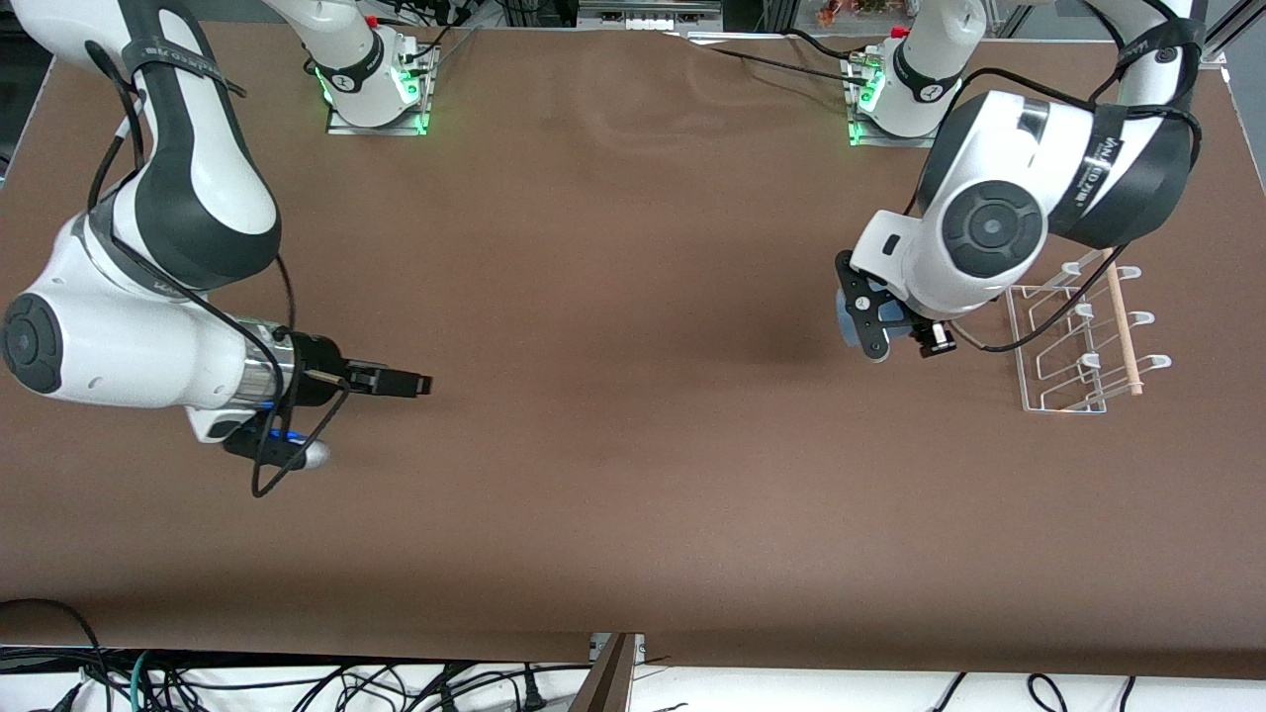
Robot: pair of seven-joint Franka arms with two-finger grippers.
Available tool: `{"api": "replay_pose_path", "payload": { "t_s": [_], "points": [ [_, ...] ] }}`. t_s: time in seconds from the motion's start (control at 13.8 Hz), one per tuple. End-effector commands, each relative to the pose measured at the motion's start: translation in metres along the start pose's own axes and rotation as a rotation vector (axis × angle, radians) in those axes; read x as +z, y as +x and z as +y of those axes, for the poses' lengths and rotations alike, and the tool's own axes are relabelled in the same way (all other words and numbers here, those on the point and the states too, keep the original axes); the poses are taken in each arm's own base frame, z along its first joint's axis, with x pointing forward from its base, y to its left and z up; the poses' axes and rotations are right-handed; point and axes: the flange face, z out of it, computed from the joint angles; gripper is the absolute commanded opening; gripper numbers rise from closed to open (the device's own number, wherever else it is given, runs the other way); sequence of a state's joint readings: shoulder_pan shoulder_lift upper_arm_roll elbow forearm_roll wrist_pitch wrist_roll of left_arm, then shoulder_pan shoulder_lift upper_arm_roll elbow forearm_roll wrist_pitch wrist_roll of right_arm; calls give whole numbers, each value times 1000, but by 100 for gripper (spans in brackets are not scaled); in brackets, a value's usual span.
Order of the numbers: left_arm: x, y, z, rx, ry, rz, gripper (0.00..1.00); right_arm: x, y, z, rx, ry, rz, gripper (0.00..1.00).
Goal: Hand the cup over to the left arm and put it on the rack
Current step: 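Carry the cup to the rack with the left gripper while the right retracts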
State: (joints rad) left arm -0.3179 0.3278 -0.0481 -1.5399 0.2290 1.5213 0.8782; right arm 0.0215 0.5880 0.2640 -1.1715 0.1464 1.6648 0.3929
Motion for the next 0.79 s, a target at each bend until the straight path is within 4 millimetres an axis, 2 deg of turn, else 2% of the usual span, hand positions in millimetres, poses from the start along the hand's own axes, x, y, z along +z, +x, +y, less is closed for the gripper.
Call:
{"api": "replay_pose_path", "payload": {
  "t_s": [0.0, 0.14, 0.36, 0.51, 0.72],
  "points": [
    [17, -12, -5, -83, 29, -203, 1, -22, -18, 26, -31, -216, 78, 100],
    [32, -25, -6, -147, 13, -356, 0, -38, -24, 46, -23, -278, 105, 100],
    [55, -46, -5, -227, 3, -558, 0, -68, -42, 77, -137, -326, 115, 100],
    [87, -59, 4, -272, -5, -695, 0, -89, -62, 76, -145, -332, 139, 100],
    [114, -91, 18, -282, 7, -803, 0, -108, -83, 72, -159, -324, 162, 100]
  ]
}}
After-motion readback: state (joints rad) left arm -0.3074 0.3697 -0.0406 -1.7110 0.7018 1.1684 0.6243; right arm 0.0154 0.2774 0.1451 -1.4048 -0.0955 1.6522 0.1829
